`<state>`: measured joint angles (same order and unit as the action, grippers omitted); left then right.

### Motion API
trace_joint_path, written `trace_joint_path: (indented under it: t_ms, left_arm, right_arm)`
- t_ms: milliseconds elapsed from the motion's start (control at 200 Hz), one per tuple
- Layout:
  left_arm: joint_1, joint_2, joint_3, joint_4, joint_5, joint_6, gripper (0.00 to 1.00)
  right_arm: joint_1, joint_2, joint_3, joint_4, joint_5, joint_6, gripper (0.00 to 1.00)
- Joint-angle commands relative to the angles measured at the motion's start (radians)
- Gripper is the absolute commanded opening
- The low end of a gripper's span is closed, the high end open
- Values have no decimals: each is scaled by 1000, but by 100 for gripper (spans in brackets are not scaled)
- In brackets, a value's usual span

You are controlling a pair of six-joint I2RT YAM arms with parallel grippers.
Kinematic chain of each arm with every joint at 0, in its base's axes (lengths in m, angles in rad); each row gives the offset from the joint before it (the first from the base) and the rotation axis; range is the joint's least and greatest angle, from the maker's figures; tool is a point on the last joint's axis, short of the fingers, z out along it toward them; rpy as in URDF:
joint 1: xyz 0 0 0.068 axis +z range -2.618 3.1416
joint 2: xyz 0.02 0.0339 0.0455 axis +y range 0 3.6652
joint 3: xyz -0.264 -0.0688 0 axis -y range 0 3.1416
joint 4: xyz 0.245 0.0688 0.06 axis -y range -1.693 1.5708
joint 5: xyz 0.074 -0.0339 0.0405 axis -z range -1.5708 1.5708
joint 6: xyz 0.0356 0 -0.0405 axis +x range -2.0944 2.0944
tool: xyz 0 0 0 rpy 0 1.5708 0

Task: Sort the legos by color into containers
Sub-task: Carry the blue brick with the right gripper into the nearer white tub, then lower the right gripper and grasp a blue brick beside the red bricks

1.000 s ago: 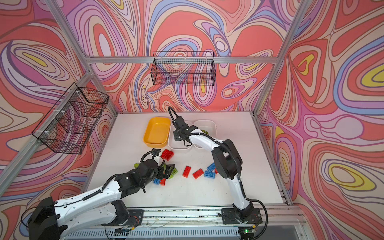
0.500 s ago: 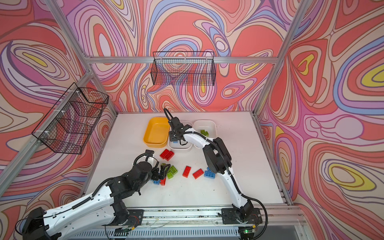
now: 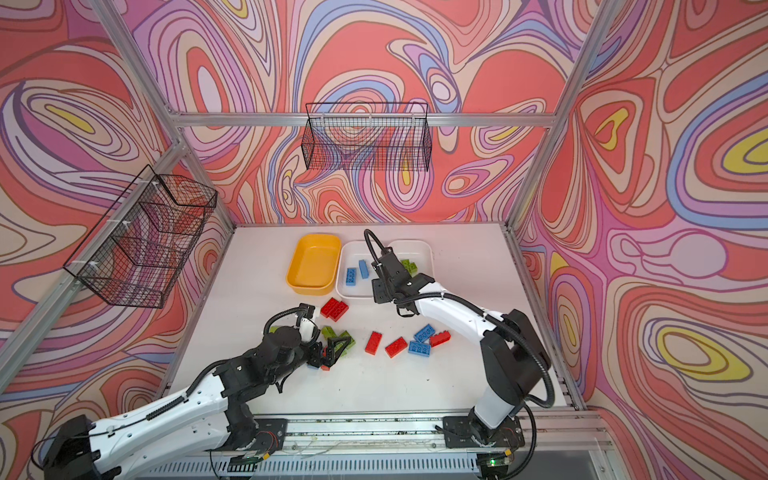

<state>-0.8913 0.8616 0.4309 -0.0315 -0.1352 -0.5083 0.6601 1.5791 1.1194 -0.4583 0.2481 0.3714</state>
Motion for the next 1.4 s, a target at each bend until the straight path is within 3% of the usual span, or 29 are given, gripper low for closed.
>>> trace_joint_path:
  t_ms: [0, 145, 401, 511, 851, 1392]
  left_arm:
    - [-16, 59, 14, 83, 76, -30, 100]
    - [-49, 116, 38, 116, 84, -55, 100]
    - [-112, 86, 14, 113, 3, -95, 100]
    - [-120, 50, -1, 100, -10, -101, 100]
    - [-121, -25, -45, 73, -60, -81, 100]
    - [-121, -100, -118, 86, -108, -48, 100]
  right_arm:
    - [-9, -91, -145, 11, 69, 58, 74]
    - [-43, -183, -292, 52, 0, 89, 78]
    - [-84, -214, -387, 85, -21, 104, 78]
    - [-113, -196, -412, 102, -56, 119, 89]
    - [-147, -165, -464, 159, -136, 156, 90]
    - [-136, -174, -474, 91, -166, 205, 88]
